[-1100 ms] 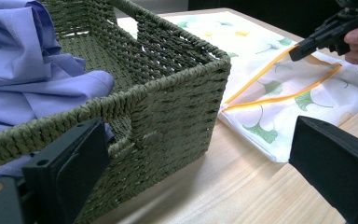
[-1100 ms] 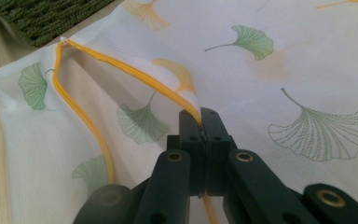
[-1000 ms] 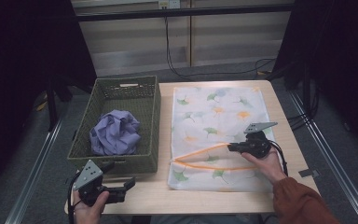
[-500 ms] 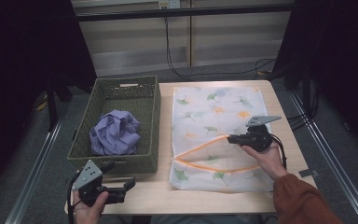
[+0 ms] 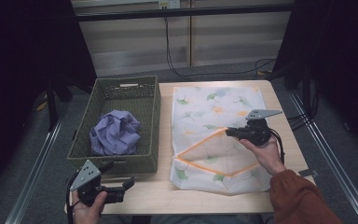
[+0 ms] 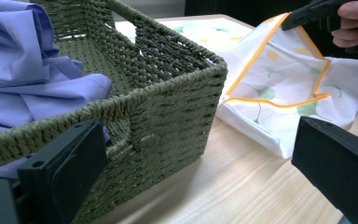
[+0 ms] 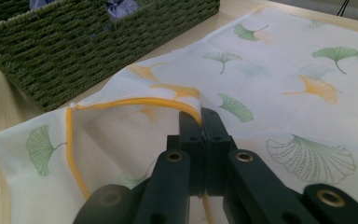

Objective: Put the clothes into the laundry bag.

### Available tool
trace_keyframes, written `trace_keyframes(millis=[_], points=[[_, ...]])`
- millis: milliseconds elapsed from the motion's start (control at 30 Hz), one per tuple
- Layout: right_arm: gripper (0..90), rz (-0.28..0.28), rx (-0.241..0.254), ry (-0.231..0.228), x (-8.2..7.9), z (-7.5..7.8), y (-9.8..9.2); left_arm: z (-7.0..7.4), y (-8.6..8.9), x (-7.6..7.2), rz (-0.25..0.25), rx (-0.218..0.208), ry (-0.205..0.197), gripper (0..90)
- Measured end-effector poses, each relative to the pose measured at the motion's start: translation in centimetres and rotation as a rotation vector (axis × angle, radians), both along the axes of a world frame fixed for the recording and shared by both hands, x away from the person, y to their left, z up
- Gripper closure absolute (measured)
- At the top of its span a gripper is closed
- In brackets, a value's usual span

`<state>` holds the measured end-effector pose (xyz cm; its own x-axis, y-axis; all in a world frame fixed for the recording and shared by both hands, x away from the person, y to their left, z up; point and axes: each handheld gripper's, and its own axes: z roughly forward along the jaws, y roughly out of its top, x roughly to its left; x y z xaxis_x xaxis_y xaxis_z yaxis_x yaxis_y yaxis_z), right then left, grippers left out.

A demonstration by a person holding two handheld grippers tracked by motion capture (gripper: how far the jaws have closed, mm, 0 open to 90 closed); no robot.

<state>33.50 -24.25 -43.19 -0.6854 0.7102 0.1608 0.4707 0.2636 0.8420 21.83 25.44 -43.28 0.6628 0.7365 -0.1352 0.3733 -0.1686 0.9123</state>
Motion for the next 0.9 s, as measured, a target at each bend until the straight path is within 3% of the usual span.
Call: trace_keyframes(millis=[233,567,900], points=[[89.8,-0.017,0.038,-0.042,0.2,0.9,-0.1,0.0,-0.1,0.0,-0.002,0.001,0.002,2.8],[89.8,-0.031,0.052,-0.068,0.6,1.9,0.2,0.0,0.0,0.0,0.004,-0.005,-0.003,2.9],[89.9,-0.047,0.128,-0.129,0.9,3.1,0.5,0.2,0.2,-0.3,0.035,-0.005,-0.024,3.9]])
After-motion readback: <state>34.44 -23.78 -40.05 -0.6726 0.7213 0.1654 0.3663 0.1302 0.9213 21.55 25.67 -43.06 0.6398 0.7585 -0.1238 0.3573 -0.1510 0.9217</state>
